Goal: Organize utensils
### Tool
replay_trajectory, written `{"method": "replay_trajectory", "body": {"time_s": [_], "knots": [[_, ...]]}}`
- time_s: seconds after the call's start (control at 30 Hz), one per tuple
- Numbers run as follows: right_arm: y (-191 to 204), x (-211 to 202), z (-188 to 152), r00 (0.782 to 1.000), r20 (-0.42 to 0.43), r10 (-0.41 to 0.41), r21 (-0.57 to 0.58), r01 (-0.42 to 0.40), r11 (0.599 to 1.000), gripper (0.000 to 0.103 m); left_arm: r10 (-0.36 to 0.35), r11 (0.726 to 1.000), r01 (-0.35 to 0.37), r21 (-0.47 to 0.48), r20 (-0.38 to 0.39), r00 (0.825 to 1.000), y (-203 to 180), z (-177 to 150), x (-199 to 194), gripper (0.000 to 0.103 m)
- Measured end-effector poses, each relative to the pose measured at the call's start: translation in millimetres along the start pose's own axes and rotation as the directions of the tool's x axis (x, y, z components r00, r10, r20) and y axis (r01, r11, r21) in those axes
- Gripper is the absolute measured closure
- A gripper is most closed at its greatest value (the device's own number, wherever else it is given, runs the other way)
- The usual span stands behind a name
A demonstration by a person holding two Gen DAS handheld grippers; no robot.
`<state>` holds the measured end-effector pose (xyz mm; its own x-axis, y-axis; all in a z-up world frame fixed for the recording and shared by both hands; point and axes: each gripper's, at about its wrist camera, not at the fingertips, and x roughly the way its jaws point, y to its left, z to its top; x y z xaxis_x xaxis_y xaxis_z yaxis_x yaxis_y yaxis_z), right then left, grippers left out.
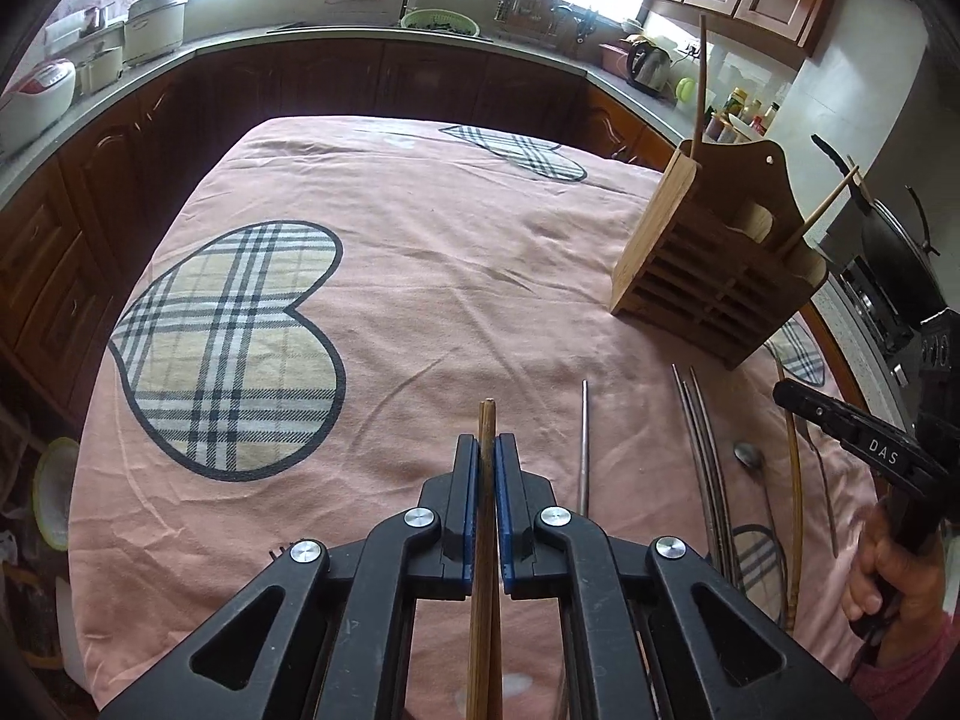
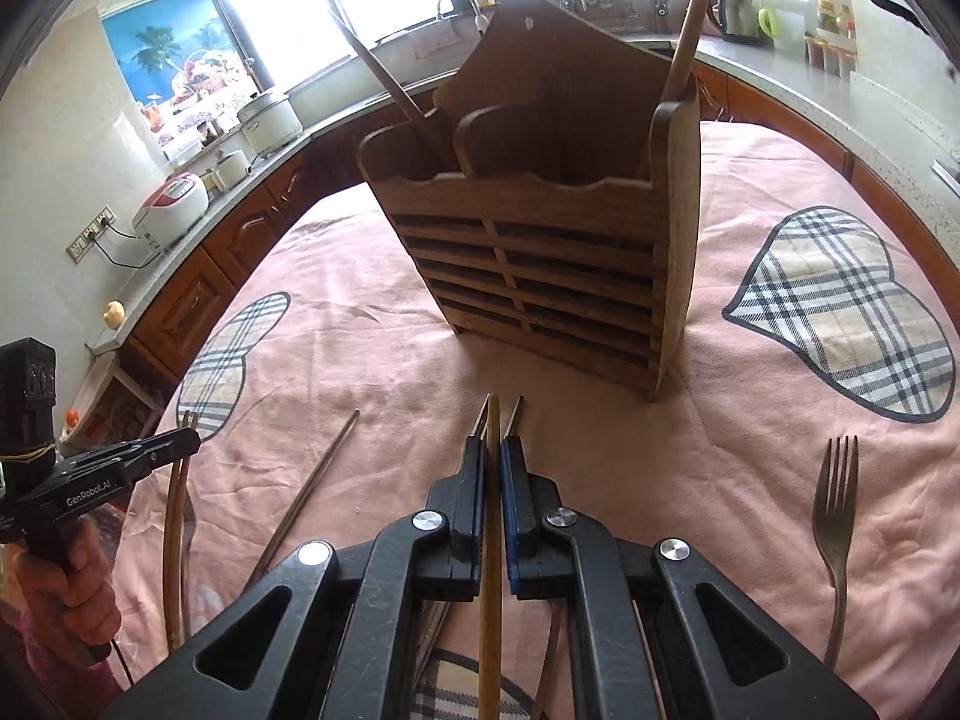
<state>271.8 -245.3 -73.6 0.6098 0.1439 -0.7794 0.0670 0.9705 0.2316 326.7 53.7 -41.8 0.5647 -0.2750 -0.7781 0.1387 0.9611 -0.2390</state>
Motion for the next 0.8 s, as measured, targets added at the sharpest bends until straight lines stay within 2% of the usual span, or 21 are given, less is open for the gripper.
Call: {"method": "replay_trajectory", "body": {"time_s": [0.17, 0.23, 0.33, 0.53, 0.63, 0.8], "knots": [[5, -9, -1, 1.000, 0.011, -0.008, -0.015, 0.009, 1.000, 0.098, 0.038, 0.999, -0.036, 0.039, -0.051, 0.998, -8, -6, 13, 0.098], [6, -9, -4, 1.000, 0.006, -0.010, -0.011, 0.010, 1.000, 0.098, 0.065, 0.997, -0.062, 0.043, -0.085, 0.994, -10, -8, 21, 0.094], [7, -13, -10, 1.000, 0.007, -0.011, -0.012, 0.011, 1.000, 0.098, 0.069, 0.996, -0.065, 0.053, -0.074, 0.995, -16, -6, 24, 0.090], [4, -21, -10, 1.000, 0.025, -0.010, 0.001, 0.010, 1.000, 0.098, 0.026, 0.992, -0.014, 0.128, -0.087, 0.996, -47, 7, 48, 0.089], [3, -24, -8, 0.999, 0.035, -0.010, 0.007, 0.010, 1.000, 0.098, 0.024, 0.986, -0.004, 0.166, -0.118, 0.993, -61, 15, 73, 0.084], [-4, -28, -6, 0.999, 0.045, -0.007, 0.022, 0.006, 1.000, 0.098, 0.057, 0.974, -0.016, 0.227, -0.177, 0.983, -79, 25, 115, 0.083]]}}
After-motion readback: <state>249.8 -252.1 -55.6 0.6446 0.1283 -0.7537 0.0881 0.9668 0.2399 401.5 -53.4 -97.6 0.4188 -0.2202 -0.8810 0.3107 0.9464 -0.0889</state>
